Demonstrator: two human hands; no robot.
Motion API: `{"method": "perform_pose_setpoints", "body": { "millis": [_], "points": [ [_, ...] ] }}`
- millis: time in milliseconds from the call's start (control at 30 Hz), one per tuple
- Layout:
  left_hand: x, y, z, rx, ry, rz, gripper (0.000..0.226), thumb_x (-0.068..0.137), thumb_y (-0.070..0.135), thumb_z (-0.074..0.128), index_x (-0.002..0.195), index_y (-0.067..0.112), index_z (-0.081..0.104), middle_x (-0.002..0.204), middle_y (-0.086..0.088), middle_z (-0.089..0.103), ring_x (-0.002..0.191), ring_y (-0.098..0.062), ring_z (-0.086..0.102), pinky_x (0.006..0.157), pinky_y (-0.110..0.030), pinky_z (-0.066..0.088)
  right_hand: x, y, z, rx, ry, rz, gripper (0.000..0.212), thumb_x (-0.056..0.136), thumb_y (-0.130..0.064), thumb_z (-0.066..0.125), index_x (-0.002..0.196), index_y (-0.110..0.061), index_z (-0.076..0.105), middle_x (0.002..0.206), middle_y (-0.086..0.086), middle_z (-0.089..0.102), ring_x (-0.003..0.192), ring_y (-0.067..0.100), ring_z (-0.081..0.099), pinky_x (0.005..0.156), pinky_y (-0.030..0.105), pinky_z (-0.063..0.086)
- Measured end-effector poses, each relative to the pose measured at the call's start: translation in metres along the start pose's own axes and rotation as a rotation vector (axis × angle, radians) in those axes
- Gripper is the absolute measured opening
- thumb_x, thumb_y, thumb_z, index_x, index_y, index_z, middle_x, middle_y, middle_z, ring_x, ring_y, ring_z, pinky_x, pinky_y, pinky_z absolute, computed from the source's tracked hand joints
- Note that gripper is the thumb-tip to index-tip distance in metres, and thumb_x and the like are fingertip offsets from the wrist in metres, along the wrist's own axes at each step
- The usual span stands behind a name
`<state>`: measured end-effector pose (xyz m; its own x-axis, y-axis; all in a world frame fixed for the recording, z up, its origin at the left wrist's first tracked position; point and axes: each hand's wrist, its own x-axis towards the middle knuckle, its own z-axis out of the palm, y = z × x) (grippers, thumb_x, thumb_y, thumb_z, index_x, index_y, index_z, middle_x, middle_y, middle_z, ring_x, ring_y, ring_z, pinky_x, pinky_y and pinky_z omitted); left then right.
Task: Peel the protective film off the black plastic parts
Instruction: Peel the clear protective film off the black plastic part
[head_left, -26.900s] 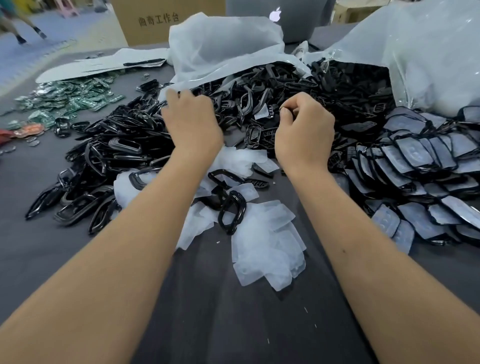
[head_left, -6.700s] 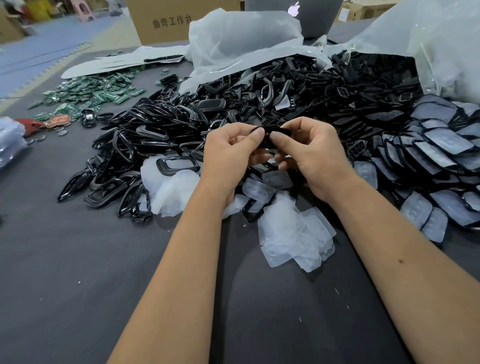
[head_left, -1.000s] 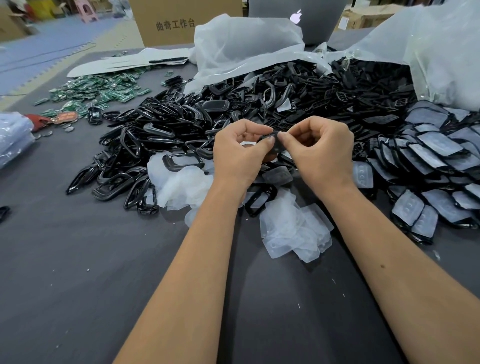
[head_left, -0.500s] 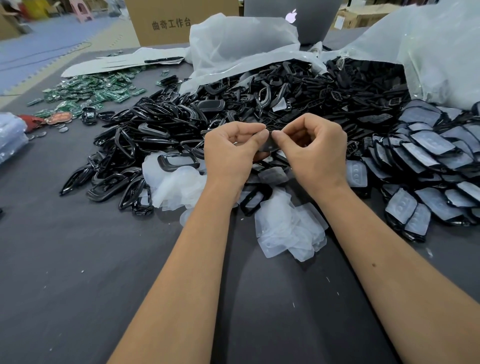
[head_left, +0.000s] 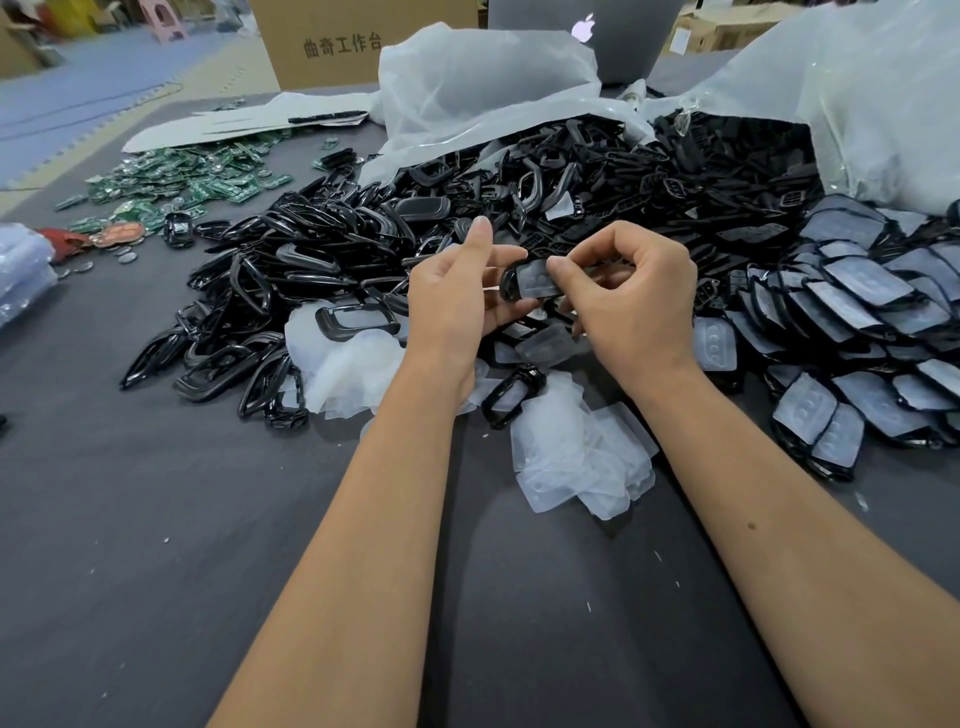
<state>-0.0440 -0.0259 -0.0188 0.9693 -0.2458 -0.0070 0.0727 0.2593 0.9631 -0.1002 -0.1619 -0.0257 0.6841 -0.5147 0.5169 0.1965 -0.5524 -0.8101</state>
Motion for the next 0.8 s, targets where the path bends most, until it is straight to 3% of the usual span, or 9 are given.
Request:
{"method": "perform_pose_setpoints", "body": {
  "millis": [133, 200, 367, 633, 800],
  "points": [
    [-0.0017, -0.0009, -0.0004, 0.036, -0.031, 0.025, 0.008, 0.095, 0.002, 0.069, 0.098, -0.003, 0.074, 0.091, -0.018, 0.071, 0.080, -0.018, 0.073, 0.073, -0.030, 0.061, -0.0008, -0.0005, -0.0007, 0.027, 0.000, -0.012, 0.018, 0.087, -0.019, 0.082, 0.078, -0.011, 0.070, 0.070, -0.002, 0.071, 0.054, 0.019, 0.067, 0.055, 0.031, 0.053],
    [-0.0020, -0.0006, -0.0007, 0.048, -0.021, 0.017, 0.010, 0.094, -0.005, 0.066, 0.102, -0.005, 0.073, 0.091, -0.018, 0.072, 0.079, -0.018, 0.074, 0.074, -0.029, 0.061, -0.0005, -0.0010, -0.0009, 0.050, -0.007, -0.014, 0.016, 0.087, -0.018, 0.082, 0.079, -0.011, 0.071, 0.074, 0.000, 0.071, 0.055, 0.020, 0.066, 0.054, 0.033, 0.055],
    [-0.0015, 0.0026, -0.0006, -0.015, -0.002, -0.040, 0.020, 0.099, -0.006, 0.054, 0.106, -0.010, 0.072, 0.096, -0.021, 0.070, 0.083, -0.024, 0.071, 0.071, -0.027, 0.060, 0.0000, -0.0001, -0.0018, 0.100, -0.037, -0.012, 0.014, 0.088, -0.017, 0.083, 0.086, -0.010, 0.071, 0.088, 0.007, 0.073, 0.060, 0.020, 0.068, 0.059, 0.040, 0.059],
    [-0.0031, 0.0031, 0.0014, -0.019, -0.029, -0.045, 0.021, 0.099, -0.005, 0.054, 0.098, -0.003, 0.074, 0.096, -0.022, 0.070, 0.087, -0.028, 0.067, 0.072, -0.029, 0.061, 0.0004, 0.0022, -0.0008, 0.020, -0.005, -0.010, 0.016, 0.087, -0.020, 0.082, 0.082, -0.010, 0.071, 0.078, 0.005, 0.072, 0.060, 0.023, 0.068, 0.062, 0.038, 0.059],
    [-0.0039, 0.0022, 0.0012, 0.014, -0.041, -0.025, 0.013, 0.094, -0.008, 0.063, 0.103, -0.004, 0.072, 0.084, -0.010, 0.074, 0.075, -0.015, 0.074, 0.073, -0.028, 0.061, 0.0000, 0.0013, -0.0008, 0.033, 0.000, -0.020, 0.016, 0.086, -0.018, 0.082, 0.080, -0.009, 0.071, 0.074, 0.003, 0.072, 0.060, 0.022, 0.069, 0.061, 0.039, 0.059]
  ]
}}
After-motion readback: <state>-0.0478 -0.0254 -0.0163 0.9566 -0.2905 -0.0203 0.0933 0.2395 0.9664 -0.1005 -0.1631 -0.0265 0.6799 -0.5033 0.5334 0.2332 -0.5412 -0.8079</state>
